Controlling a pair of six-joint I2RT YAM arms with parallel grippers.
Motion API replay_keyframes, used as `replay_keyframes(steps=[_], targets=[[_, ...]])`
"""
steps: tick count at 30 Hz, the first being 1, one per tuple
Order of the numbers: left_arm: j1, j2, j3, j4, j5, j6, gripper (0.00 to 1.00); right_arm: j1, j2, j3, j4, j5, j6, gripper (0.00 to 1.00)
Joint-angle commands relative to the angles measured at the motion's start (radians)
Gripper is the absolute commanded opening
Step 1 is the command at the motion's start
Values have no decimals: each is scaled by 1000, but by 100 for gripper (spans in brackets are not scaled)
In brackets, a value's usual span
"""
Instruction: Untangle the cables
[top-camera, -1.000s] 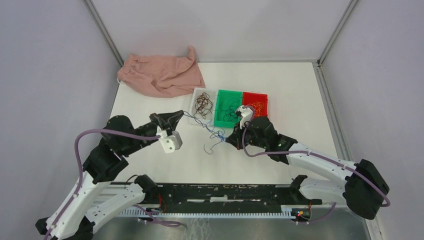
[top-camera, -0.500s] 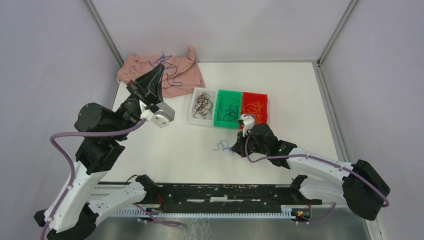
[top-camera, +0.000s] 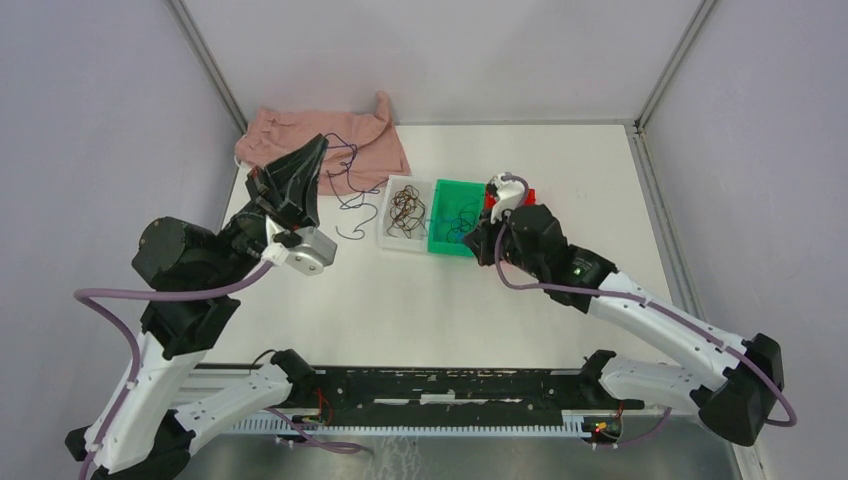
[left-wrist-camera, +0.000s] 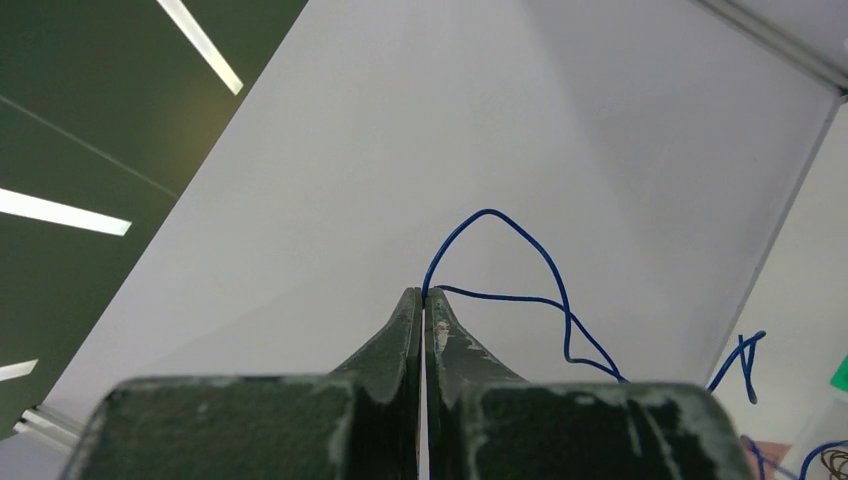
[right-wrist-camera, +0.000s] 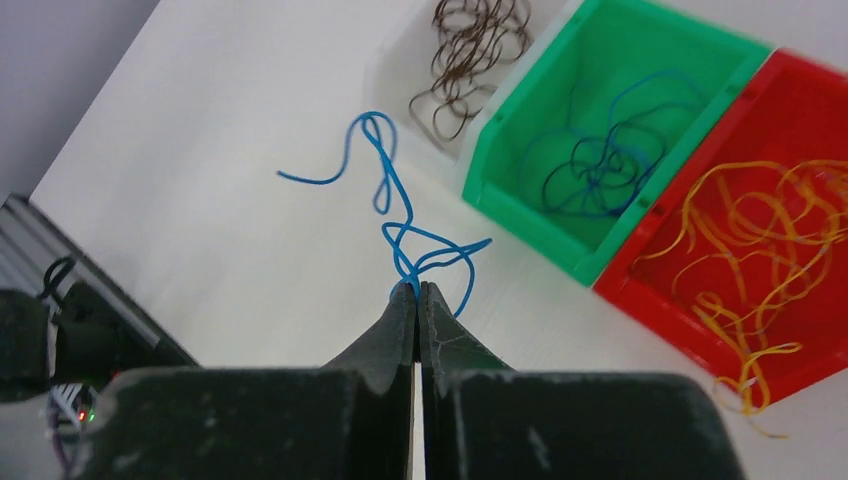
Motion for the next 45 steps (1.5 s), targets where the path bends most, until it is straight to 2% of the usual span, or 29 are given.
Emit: replay_keyframes(steps=[1, 17, 26, 29, 31, 32, 33, 34, 35, 37, 39, 45], targets=[[-3, -43, -21, -2, 130, 31, 3, -16, 74, 130, -110, 177, -73, 0], [-3, -73, -66, -42, 196, -55, 3, -112, 425, 348, -71, 252, -189, 0], [-3, -78, -72, -41, 208, -83, 3, -138, 685, 500, -49, 279, -163, 0], [-3, -81, -81, -42, 212, -84, 3, -141, 721, 526, -50, 286, -146, 0], [-3, -78, -86, -43, 215, -86, 3, -145, 713, 520, -33, 276, -142, 5], [-3, -77, -88, -42, 217, -88, 3, -147, 704, 514, -23, 267, -141, 12], [-2, -77, -91, -42, 221, -91, 3, -151, 693, 507, -14, 256, -140, 27], [-2, -74, -92, -42, 227, -96, 3, -156, 677, 501, -9, 248, -133, 37], [-3, -72, -97, -41, 234, -116, 3, -164, 657, 494, 2, 234, -125, 53], [-3, -68, -113, -40, 256, -155, 3, -177, 603, 459, 38, 204, -111, 64], [-2, -63, -134, -40, 285, -189, 3, -185, 546, 434, 77, 177, -107, 67], [-2, 16, -179, 47, 329, -312, 3, -219, 391, 394, 85, 189, -89, 66]])
